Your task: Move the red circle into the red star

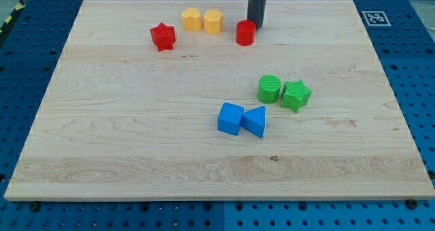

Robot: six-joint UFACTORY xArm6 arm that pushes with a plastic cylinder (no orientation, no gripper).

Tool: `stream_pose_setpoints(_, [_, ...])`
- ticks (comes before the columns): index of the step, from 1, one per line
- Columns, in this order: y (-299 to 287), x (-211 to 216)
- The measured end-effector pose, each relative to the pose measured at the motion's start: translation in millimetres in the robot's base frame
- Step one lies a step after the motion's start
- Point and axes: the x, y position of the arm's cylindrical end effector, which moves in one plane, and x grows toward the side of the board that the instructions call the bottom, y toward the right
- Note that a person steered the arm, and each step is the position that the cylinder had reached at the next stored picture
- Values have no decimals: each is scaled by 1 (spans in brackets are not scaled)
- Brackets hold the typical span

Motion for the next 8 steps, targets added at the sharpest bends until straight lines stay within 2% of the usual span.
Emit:
stream_pose_setpoints(1, [1,16])
stream_pose_setpoints(3, [50,34])
stream_pose_setpoints(4, [43,41])
stream_pose_setpoints(6, [-13,48])
stream_pose_setpoints(8, [-6,48])
